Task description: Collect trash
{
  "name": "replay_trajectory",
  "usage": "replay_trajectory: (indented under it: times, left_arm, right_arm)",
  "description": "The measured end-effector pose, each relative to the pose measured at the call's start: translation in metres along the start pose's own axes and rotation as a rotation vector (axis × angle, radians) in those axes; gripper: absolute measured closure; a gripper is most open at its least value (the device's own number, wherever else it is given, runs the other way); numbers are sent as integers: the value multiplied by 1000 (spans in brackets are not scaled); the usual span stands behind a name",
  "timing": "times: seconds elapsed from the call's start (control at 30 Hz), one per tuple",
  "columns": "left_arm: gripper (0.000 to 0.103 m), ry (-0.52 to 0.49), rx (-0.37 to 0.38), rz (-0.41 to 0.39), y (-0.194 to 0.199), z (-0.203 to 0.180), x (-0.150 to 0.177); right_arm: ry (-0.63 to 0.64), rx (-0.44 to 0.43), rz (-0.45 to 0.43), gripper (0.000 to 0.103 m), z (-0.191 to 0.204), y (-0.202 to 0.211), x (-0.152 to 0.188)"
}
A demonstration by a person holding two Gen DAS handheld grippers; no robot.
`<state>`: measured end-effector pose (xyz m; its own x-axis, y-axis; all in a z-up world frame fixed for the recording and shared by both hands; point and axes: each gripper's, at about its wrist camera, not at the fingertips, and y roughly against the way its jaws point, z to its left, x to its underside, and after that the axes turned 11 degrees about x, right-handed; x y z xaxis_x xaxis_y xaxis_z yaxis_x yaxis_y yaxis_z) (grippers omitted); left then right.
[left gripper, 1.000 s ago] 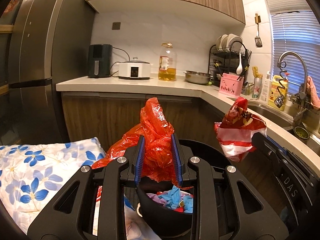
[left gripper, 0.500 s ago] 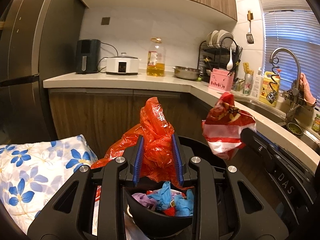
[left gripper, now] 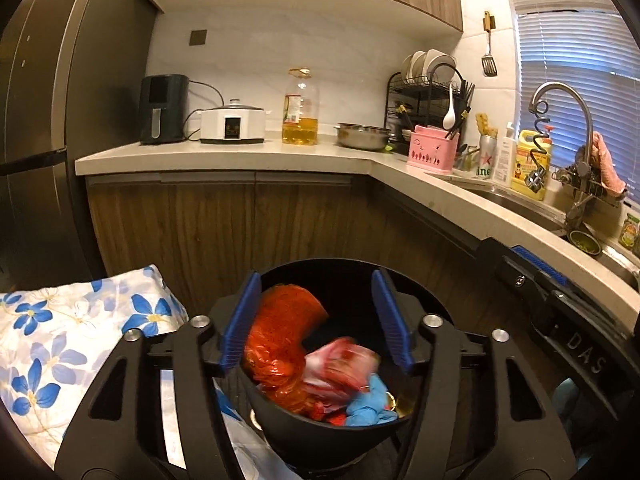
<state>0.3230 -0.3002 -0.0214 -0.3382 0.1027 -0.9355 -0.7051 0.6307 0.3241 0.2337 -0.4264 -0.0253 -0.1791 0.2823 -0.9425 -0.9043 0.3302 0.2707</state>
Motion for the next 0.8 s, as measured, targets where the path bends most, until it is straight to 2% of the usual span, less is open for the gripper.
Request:
replay_trajectory:
  times: [0.17, 0.33, 0.4, 0.57, 0.8]
  left_arm:
    - [29, 33, -49, -7, 13, 12, 3]
    - [17, 39, -157, -3, 39, 23, 8]
    - [13, 34, -210, -7, 56, 27, 12]
    - [7, 54, -280, -7, 100, 34, 22]
    - [6, 67, -341, -8, 159, 36, 33]
  right_arm:
    - [-1, 7, 8, 34, -1, 8, 2]
    - [38, 20, 30, 17, 8, 22, 9]
    - [53, 20, 46, 15, 14, 30, 12]
    - [97, 19, 71, 8, 31, 52, 18]
    - [152, -2, 90, 8, 57, 95, 25]
